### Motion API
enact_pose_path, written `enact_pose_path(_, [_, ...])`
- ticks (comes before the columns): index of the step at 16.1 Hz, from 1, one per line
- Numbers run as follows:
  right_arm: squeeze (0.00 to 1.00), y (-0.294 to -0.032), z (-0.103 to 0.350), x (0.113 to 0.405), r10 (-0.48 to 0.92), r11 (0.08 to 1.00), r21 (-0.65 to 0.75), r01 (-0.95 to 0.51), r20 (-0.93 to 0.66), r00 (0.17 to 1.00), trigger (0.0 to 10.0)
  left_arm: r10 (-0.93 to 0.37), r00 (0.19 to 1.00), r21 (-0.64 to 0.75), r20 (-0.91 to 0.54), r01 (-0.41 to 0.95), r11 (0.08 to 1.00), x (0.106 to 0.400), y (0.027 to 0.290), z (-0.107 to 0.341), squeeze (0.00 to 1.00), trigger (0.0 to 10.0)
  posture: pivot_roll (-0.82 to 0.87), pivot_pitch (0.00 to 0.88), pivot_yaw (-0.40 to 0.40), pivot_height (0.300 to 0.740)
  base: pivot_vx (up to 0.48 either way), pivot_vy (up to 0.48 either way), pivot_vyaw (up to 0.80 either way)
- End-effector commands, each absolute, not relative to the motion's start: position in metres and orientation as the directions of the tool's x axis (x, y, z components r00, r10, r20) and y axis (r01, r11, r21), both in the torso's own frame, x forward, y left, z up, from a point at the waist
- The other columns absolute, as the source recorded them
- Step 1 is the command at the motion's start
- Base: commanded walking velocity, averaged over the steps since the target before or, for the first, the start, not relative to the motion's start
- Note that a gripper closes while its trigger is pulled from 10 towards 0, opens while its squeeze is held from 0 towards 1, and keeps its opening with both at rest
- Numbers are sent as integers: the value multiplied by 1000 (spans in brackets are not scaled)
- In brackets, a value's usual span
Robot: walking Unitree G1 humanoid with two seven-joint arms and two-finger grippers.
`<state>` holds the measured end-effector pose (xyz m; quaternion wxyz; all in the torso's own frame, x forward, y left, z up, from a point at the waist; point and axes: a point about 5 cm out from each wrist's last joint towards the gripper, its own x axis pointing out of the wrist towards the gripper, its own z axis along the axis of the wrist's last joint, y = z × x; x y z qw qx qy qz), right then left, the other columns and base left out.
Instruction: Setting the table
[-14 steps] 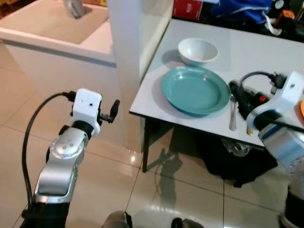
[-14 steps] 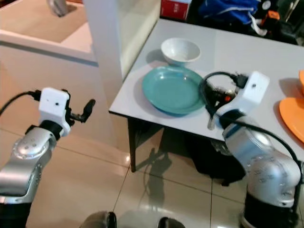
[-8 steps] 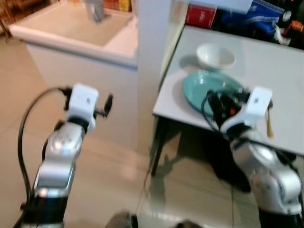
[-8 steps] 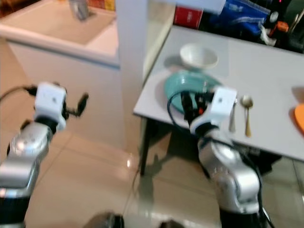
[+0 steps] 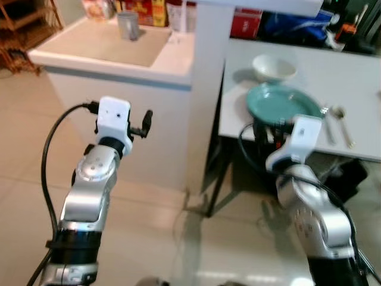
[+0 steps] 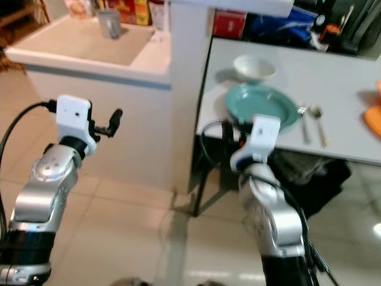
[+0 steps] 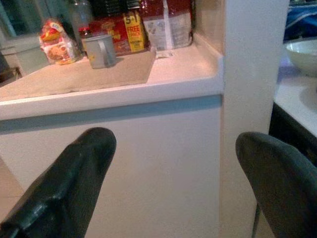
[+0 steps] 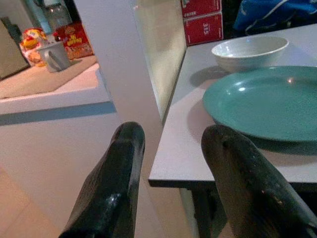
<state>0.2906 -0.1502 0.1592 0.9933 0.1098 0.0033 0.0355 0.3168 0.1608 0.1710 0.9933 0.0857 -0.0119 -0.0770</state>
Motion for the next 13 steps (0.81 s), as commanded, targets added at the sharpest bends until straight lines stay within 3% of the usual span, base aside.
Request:
enact_pose_path(1, [0,-148,157,293,81,974,214,-78,-1,997,10000,-169,986,187,-9,168,968,317,156,172,0,10000,135,28,-23,740,0,480,0])
enact_pose_path(7, [0,-142,153,296,111,966,237,-105,-13,994,10000,-126,990,190,-64,136,972,313,160,169,0,10000,146,41,-39,740,0,480,0])
enact_pose_path(13, [0,-138,153,295,117,957,269,-113,3,993,10000,-134,991,198,30,125,972,309,157,181,0,10000,148,42,-35,740,0,0,0])
